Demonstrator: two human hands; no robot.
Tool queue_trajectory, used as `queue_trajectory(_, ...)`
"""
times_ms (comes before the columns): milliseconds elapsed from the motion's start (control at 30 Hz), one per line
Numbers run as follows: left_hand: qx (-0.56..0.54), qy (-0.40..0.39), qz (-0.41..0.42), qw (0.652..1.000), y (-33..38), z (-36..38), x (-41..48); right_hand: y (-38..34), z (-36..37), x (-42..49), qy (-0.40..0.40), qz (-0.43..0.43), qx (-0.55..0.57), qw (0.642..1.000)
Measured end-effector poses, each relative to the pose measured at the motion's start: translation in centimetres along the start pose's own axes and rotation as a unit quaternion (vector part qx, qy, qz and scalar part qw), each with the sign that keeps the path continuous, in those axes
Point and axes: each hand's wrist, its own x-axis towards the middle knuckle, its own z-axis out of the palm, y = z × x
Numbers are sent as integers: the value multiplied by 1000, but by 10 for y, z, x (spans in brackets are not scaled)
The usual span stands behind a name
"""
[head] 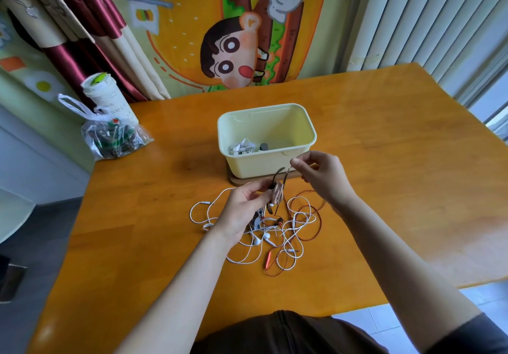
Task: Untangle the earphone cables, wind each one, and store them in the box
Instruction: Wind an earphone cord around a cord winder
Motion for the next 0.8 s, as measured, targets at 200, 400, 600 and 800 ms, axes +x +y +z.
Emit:
queue_trajectory(200, -158, -6, -39, 987, 7, 7, 2, 8, 8, -7, -20, 23, 9, 999)
queue_trajectory(400, -274, 40, -82, 957, 10, 11, 9, 8, 26, -21, -44, 28, -3, 999)
queue_trajectory(600, -310, 139, -110, 934, 2, 10, 15, 10, 40, -40, -62, 16, -69, 996)
queue_trajectory(800, -323, 209, -142, 912, 1, 13, 18, 5, 44, -46, -79, -22, -123, 989)
